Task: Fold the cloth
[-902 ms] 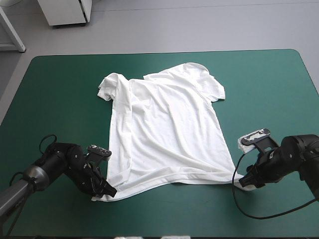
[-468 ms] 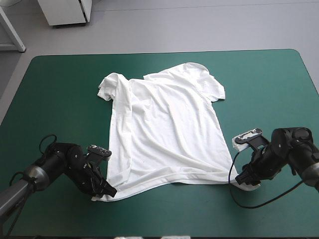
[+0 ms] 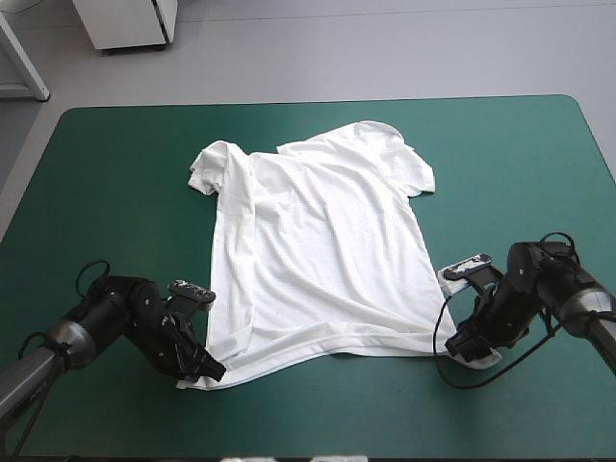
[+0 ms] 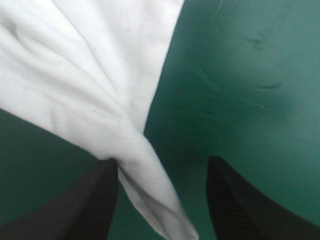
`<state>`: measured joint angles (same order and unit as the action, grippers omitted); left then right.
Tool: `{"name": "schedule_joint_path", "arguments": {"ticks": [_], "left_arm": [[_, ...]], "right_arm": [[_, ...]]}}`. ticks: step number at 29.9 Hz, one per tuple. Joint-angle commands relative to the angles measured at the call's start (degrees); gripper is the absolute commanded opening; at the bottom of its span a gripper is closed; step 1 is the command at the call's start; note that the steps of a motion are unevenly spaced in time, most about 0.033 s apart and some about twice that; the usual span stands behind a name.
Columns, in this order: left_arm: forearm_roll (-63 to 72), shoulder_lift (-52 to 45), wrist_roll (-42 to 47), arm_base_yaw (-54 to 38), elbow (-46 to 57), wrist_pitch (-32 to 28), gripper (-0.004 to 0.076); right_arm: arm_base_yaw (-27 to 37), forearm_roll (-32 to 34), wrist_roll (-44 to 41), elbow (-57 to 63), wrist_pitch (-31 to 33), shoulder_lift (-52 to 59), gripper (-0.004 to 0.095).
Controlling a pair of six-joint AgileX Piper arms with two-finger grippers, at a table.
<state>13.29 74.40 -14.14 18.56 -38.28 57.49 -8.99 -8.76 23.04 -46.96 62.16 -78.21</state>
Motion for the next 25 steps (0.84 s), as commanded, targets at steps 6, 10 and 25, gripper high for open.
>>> {"name": "schedule_joint_path", "arguments": {"ticks": [6, 10, 25], "left_arm": [[0.98, -1.12, -0.23, 0.47, -0.99, 0.14, -0.0009], [0.98, -1.12, -0.24, 0.47, -1.1, 0.14, -0.0009], [-4.88, -9.64, 1.42, 0.36, -19.15, 11.07, -0.0009]], "right_arm": [[-0.02, -4.04, 2.49, 3.07, 0.27, -0.25, 0.0167], [-0.02, -8.1, 3.95, 3.44, 0.16, -0.25, -0.0011], [-0.02, 0.52, -5.68, -17.61, 9.46, 5.53, -0.0013]]}}
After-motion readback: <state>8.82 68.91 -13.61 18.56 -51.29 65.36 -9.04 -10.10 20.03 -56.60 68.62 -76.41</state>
